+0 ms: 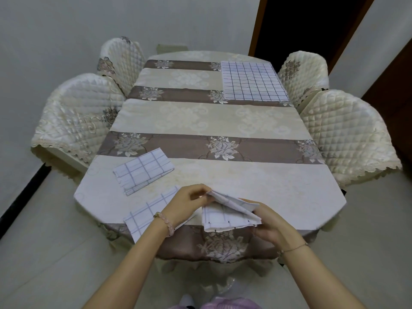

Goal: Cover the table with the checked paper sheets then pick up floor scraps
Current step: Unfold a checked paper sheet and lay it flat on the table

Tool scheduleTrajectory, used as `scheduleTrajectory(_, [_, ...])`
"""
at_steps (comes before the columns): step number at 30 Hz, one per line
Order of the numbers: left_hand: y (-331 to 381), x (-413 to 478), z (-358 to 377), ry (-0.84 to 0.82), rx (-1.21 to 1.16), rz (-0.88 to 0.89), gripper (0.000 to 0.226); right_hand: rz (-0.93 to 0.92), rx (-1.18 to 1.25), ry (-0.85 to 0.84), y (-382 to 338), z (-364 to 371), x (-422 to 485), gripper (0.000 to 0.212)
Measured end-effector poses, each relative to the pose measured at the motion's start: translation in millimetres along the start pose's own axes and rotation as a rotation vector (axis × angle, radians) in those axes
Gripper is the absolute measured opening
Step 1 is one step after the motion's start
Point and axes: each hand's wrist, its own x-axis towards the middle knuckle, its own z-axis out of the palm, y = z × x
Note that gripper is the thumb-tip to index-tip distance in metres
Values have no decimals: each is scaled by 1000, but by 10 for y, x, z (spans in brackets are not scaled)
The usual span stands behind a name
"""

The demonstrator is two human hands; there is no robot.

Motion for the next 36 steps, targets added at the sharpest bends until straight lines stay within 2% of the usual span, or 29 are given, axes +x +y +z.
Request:
scheduleTrajectory(2, [-10, 23, 32, 73, 7, -27, 19, -18, 37, -64, 0, -9, -4, 25])
scheduleTrajectory(7, [-79, 71, 51, 247, -89, -108, 36, -50, 53, -2, 11, -95, 62, 44])
scheduleTrajectory(12, [-94, 86, 38, 251, -139, -146, 32, -198, -122, -54, -13, -76, 22, 30])
scheduleTrajectory(16, [-104, 71, 35, 248, -116, -150, 38, -303, -271, 4, -48, -26, 5, 27])
scheduleTrajectory(17, [-111, 69, 34, 248, -119, -149, 35, -317, -301, 29, -48, -5, 3, 25])
scheduleTrajectory(20, [-131, 69, 65, 279, -97, -191, 3, -354, -316, 112, -27, 52, -8, 20])
scheduleTrajectory(23, [-123, 1, 162, 400, 36, -160, 25, -384, -297, 153, 11, 110, -22, 19])
scheduleTrajectory(24, [-87, -35, 210, 395, 68, -119, 28, -395, -296, 154, 27, 133, -32, 17])
scheduleTrajectory(26, [-18, -103, 333, 281, 61, -85, 32, -417, -286, 121, 52, 185, -59, 16])
scheduleTrajectory(29, [116, -150, 452, 153, -178, -95, 25, -422, -215, 9, 71, 271, -95, 24])
scheduleTrajectory(31, [180, -167, 472, 157, -282, -81, 20, -423, -176, 5, 62, 304, -92, 29])
scheduleTrajectory(34, [200, -186, 444, 156, -346, -127, 35, -468, -174, 59, 50, 331, -79, 26])
scheduleTrajectory(36, [209, -198, 437, 182, -346, -123, 31, -488, -196, 64, 55, 353, -80, 24])
